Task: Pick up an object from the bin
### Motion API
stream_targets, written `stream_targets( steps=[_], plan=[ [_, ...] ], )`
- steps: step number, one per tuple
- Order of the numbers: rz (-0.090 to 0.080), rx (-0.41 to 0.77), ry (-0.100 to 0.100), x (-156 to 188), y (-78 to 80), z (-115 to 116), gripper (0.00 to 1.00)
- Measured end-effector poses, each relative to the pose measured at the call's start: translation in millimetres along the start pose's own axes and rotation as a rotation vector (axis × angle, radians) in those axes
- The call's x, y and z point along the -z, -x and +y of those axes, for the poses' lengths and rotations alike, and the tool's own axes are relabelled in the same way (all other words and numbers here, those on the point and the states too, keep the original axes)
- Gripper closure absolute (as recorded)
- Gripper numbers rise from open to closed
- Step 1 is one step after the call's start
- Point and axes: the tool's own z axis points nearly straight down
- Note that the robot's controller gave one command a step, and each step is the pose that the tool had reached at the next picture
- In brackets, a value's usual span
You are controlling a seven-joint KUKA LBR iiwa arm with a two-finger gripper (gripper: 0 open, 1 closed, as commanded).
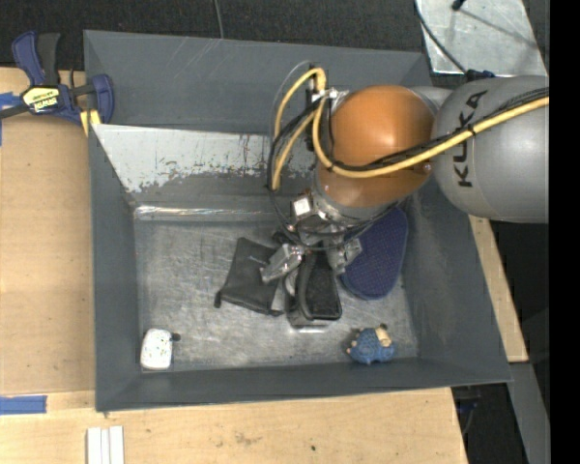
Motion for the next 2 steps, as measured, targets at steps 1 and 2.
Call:
stream_targets(
  steps=[1, 2],
  plan=[
    [0.004, 0.393, -0.005, -30.5, 1.2, -5.3, 0.00],
    [-0.003, 0.394, -0.006, -28.0, 6.0, -5.7, 1.00]
  ],
)
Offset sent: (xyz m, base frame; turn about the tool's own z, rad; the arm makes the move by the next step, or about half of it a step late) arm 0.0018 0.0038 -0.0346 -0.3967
